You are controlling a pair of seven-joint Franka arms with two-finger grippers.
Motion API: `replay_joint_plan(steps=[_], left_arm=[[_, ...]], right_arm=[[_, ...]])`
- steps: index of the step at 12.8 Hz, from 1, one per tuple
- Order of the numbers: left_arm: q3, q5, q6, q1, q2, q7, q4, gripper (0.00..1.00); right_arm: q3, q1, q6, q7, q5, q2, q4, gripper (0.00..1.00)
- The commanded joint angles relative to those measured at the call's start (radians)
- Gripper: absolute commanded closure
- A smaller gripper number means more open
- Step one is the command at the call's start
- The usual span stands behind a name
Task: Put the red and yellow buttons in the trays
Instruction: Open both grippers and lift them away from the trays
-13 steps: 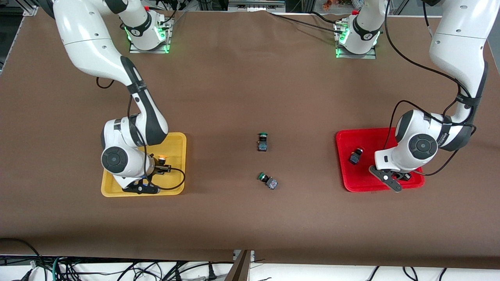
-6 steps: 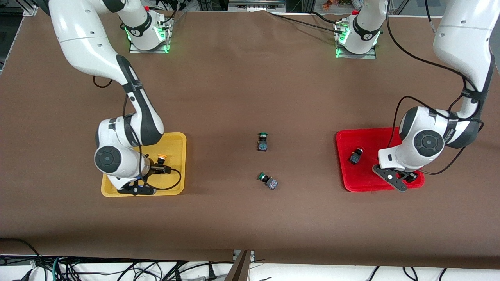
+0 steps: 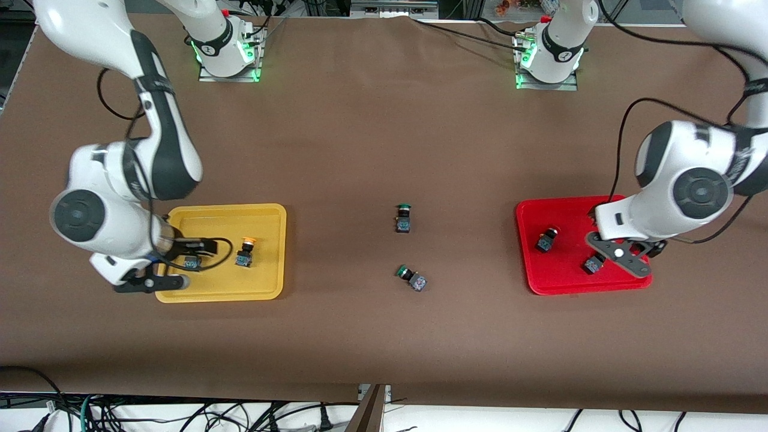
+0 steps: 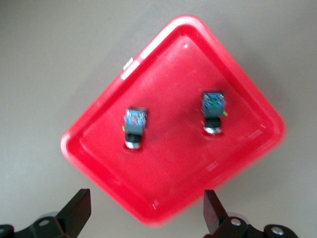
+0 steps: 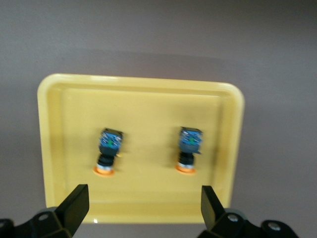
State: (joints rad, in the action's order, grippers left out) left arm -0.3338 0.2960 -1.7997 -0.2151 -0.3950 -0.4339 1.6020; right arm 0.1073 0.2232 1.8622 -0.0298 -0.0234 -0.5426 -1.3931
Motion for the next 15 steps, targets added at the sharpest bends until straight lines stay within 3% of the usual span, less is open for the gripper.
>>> replay_joint_plan(steps=[1,3,5,7,10,12,15], left_arm=[[-0.002,-0.098,0.205,-0.006,0.005,-0.005,-0.167,0.00],[0.034,-0.164,0.223,0.032,0.080,0.026,-0.153,0.00],[0.260,-0.175,0.235,0.238,0.160,0.034,-0.151,0.00],[0.375,-0.274,0.237,0.305,0.206,0.078,-0.108,0.00],[0.384,-0.290,0.218,0.304,0.335,0.309,0.005,0.00],[0.384,-0.287,0.119,0.287,0.444,0.421,0.109,0.00],[0.384,-0.287,0.115,0.275,0.447,0.414,0.110,0.00]], right_arm=[[0.017,-0.005,-0.093,0.100,-0.001,0.064,-0.003,0.00],[0.008,-0.008,-0.142,0.102,-0.001,0.146,-0.004,0.00],[0.005,-0.019,-0.265,0.090,0.002,0.229,-0.017,0.00],[-0.011,-0.053,-0.336,0.086,0.000,0.317,-0.047,0.00],[-0.066,-0.105,-0.324,0.102,-0.006,0.440,-0.154,0.00],[-0.106,-0.142,-0.324,0.102,-0.004,0.486,-0.167,0.00],[-0.106,-0.157,-0.337,0.106,0.000,0.533,-0.158,0.00]])
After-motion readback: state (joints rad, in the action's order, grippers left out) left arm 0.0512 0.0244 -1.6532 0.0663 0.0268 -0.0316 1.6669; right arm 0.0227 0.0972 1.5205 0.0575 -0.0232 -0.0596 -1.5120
